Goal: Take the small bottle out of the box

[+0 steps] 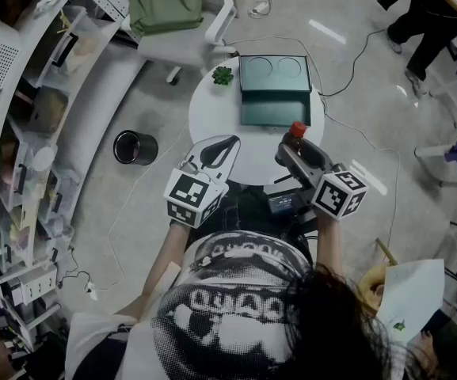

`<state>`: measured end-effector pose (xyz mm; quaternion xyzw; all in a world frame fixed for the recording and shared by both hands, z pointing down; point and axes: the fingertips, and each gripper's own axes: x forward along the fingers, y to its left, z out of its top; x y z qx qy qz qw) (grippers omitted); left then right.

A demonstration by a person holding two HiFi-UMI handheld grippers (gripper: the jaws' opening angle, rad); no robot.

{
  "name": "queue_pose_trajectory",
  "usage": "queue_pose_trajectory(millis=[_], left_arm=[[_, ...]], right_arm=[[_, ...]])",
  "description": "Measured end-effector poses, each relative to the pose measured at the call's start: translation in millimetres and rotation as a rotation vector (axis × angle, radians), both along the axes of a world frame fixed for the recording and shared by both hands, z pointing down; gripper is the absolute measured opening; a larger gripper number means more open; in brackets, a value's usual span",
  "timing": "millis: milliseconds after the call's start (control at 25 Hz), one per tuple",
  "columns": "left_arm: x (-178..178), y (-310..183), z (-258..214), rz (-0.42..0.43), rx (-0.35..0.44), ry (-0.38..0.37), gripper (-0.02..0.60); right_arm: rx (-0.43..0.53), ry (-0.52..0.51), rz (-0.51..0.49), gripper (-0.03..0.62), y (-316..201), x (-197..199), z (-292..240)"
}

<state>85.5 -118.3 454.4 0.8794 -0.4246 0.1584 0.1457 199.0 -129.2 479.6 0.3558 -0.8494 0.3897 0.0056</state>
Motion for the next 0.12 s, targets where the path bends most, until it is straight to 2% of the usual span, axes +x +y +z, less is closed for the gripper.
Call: queue_pose_trajectory(millis=[120], left_arm=[[0.5,-1.7,0.9,0.003,0.0,0.0,0.017]], right_arm=[[-0.003,0.002,0.001,0.215,-2.0,0.3,1.8]])
